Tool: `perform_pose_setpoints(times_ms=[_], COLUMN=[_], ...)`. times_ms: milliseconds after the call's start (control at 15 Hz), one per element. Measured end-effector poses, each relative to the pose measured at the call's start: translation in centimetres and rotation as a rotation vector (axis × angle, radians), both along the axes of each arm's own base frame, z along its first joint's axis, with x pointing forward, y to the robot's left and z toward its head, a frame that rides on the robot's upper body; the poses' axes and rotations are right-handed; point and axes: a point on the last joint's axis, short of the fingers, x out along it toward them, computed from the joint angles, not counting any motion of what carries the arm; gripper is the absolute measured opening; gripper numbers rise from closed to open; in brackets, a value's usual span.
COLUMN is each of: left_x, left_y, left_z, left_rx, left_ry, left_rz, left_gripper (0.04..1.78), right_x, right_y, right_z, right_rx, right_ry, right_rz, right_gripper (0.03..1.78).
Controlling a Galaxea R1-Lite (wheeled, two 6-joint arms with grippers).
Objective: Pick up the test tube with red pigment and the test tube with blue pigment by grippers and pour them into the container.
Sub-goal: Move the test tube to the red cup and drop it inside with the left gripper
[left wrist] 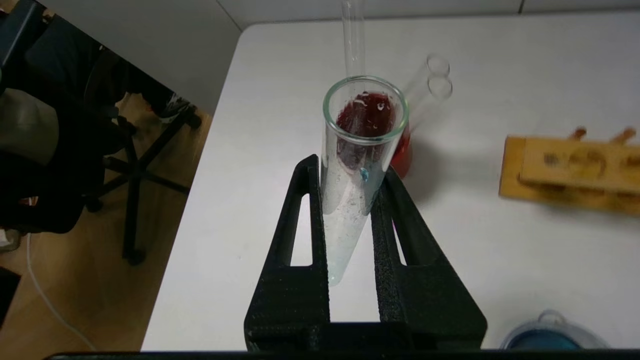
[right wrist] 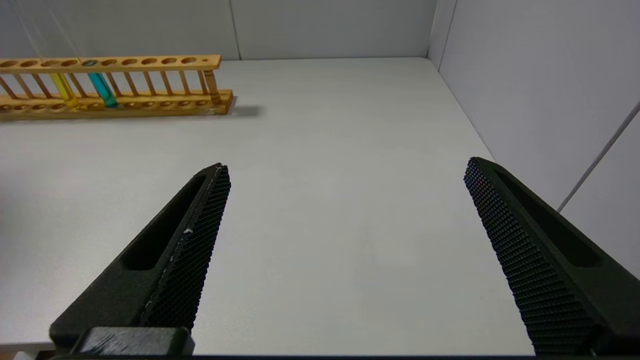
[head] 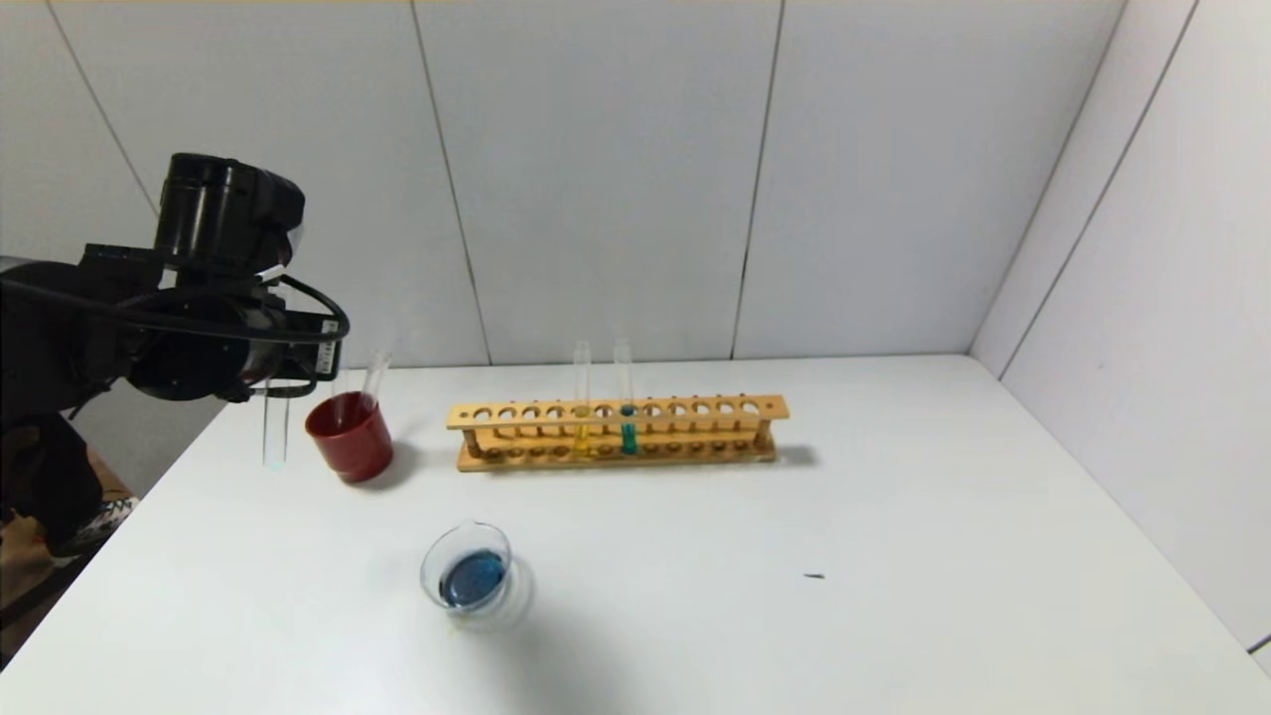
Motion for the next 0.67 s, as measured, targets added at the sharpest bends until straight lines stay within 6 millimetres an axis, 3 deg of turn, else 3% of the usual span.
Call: perform_pose_setpoints(times_ms=[467, 667], left_x=[5.9, 7.6], left_y=[4.6, 5.0], left_z=[-1.3, -2.4], left_rx=[-0.049, -0.096], left_ry=[-0.195, -0.216], left_rz=[0.156, 0.147], left_gripper=[0.3, 0.3], right_x=[0.0, 0.0], right_y=[0.0, 0.0], right_z=[0.0, 0.0], right_rx=[0.0, 0.0], right_ry=[0.0, 0.0], right_rz=[0.0, 0.0], right_gripper=[1.71, 1.71])
